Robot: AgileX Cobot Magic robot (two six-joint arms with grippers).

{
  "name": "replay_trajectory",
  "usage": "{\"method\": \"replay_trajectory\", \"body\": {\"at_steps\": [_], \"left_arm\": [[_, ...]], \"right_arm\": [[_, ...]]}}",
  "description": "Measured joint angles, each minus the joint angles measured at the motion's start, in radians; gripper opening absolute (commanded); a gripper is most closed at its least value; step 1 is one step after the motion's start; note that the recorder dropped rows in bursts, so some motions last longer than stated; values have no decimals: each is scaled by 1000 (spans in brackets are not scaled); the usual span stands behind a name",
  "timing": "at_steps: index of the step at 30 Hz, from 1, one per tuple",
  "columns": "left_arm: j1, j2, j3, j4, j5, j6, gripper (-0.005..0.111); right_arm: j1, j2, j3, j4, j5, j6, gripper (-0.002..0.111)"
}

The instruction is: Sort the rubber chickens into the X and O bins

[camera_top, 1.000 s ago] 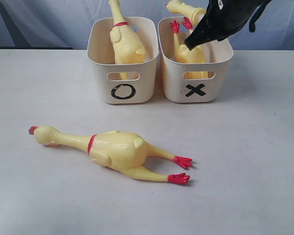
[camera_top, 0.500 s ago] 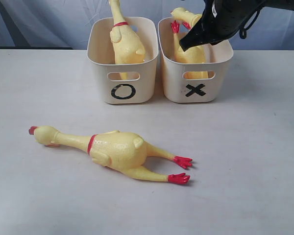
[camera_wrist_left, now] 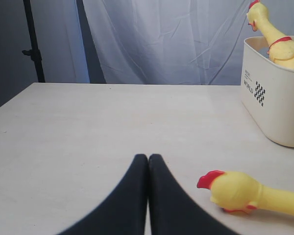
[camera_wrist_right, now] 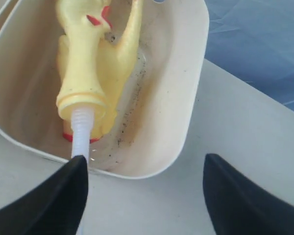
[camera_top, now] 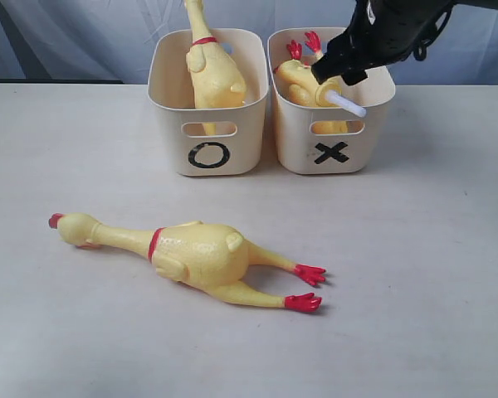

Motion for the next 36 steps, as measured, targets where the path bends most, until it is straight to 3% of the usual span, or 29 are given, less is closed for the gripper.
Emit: {"method": "replay_trajectory", "body": {"at_steps": [11,19,25,36], "left_arm": [[0,0,0,0,0,0,0],[0,0,0,0,0,0,0],[0,0,0,0,0,0,0],[0,0,0,0,0,0,0]], "right_arm": [[0,-145,0,177,111,-42,47],[0,-231,122,231,165,-59,-1],[0,-408,369,251,14,-49,-1],[0,-929,772,393,-216,-45,-1]]}}
